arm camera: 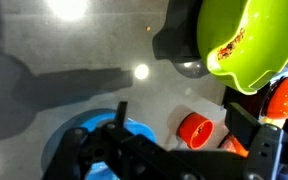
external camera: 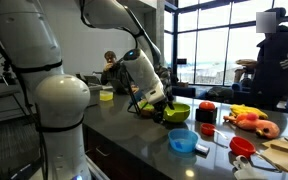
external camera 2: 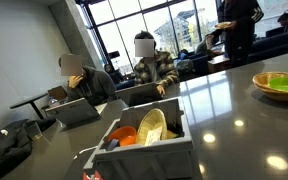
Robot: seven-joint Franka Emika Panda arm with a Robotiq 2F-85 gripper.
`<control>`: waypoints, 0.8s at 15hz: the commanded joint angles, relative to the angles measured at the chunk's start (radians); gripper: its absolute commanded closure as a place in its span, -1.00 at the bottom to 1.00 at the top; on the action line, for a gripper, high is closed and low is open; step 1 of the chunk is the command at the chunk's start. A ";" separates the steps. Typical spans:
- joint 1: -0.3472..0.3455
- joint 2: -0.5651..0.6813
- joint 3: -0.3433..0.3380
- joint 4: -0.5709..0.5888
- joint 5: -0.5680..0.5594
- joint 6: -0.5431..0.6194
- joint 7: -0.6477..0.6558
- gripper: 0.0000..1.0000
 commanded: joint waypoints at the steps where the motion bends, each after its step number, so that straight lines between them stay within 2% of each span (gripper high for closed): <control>1: -0.007 -0.059 -0.009 -0.009 0.075 0.027 -0.141 -1.00; 4: -0.005 -0.069 -0.017 -0.007 0.125 0.028 -0.221 -1.00; 8: 0.002 -0.034 -0.046 -0.001 0.202 -0.092 -0.290 -1.00; 12: 0.013 0.031 -0.070 -0.007 0.229 -0.178 -0.309 -1.00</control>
